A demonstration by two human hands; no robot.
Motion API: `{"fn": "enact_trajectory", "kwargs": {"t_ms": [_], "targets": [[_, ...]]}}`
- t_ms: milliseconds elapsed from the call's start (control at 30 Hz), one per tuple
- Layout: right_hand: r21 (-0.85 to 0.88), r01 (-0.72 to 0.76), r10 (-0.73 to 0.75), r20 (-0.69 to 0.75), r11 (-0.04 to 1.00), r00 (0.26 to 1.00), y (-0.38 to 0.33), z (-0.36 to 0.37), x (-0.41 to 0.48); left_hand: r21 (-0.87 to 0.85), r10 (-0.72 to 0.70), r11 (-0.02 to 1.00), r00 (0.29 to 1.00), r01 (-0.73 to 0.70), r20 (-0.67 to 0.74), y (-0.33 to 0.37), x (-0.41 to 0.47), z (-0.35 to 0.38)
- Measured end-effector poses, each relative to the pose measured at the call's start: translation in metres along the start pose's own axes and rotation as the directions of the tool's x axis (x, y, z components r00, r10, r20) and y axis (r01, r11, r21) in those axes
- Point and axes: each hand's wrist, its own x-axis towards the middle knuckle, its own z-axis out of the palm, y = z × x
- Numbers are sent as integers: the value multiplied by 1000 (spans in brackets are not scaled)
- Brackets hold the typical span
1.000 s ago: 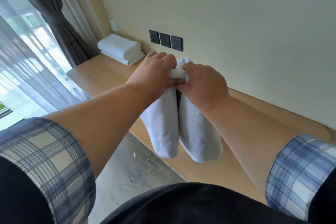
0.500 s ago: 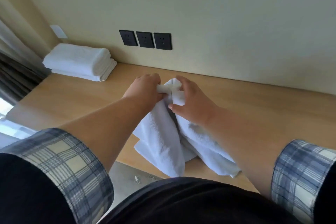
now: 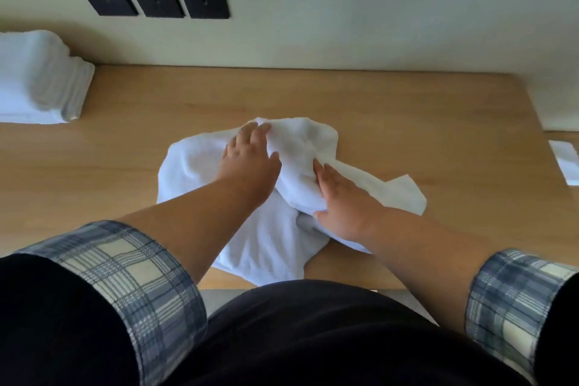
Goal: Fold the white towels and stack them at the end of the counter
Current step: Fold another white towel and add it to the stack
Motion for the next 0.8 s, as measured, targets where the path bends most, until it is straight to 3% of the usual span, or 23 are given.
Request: {"fn": "enact_trajectory", "kwargs": {"t_ms": [100, 233, 433, 567, 700, 800], "targets": [[-16, 2, -1, 67, 1000, 998, 1, 0, 4, 47, 115, 993, 992, -112, -55, 19, 2, 7], [-19, 15, -12, 156, 1000, 988, 4, -3, 9, 274, 195, 939, 978, -207, 71, 52, 37, 7], [197, 56, -94, 188, 979, 978, 27, -20, 15, 576, -161, 815, 931, -61, 327, 96, 105, 21], [471, -38, -46, 165, 881, 985, 57, -31, 21, 687, -247, 721, 890, -95, 383, 105, 128, 44], [585, -78, -31, 174, 807, 984, 77, -36, 29, 751, -326, 650, 849, -118, 416, 116, 138, 56], [647, -97, 22, 123, 756, 992, 90, -39, 37, 743, -384, 660, 799, -113, 463, 129, 143, 62]]}}
